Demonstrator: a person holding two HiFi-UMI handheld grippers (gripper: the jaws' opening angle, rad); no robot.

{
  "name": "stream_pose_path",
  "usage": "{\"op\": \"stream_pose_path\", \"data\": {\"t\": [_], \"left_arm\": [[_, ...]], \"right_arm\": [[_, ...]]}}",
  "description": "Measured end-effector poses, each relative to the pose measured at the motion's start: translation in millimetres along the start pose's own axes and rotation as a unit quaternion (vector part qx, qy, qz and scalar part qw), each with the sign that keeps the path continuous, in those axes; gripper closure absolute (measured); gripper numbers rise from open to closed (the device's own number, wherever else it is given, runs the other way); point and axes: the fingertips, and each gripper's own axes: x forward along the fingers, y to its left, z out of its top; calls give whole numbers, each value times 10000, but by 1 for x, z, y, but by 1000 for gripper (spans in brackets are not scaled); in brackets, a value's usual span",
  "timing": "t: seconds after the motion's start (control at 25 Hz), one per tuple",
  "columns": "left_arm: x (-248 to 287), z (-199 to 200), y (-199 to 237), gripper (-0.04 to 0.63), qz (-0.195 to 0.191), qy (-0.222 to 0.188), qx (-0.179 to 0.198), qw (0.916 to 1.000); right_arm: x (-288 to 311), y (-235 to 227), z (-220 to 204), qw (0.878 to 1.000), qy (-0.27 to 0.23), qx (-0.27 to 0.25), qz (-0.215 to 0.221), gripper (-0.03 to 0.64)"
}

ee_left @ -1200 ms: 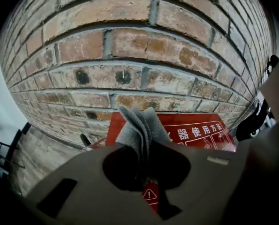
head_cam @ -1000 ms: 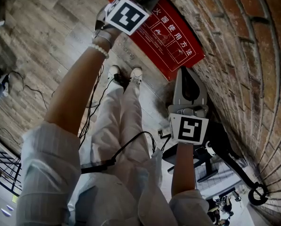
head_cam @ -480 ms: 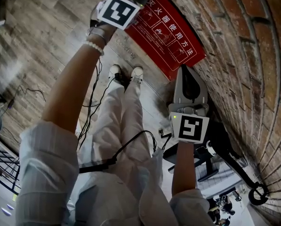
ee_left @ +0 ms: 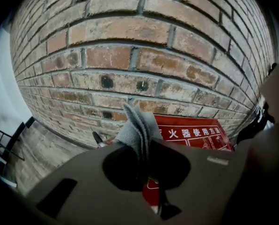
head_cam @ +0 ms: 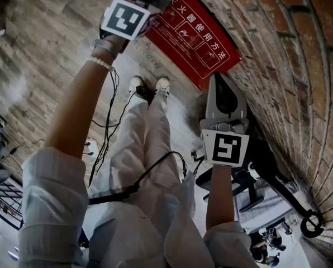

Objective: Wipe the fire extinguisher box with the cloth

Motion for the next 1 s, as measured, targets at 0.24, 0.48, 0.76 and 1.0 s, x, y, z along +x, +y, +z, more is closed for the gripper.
{"op": "stream_pose_path", "data": {"t": [0.24, 0.48, 0.76, 1.0], "left_arm": [[-30, 9, -41, 584, -394, -292, 186, 9986], [-60, 14, -95, 584, -735, -403, 310, 9960], [-71, -4, -178, 584, -1435, -317, 312, 9886], [-60, -38, -246, 584, -1962, 16, 315, 9801]], "right_arm": [[-20, -14, 16, 9996, -190, 40, -195, 611], [-47, -26, 22, 9989, -296, 40, -362, 611], [-71, -36, 8, 9981, -257, 184, -526, 611], [-84, -41, -10, 9975, -185, 290, -615, 611]]}}
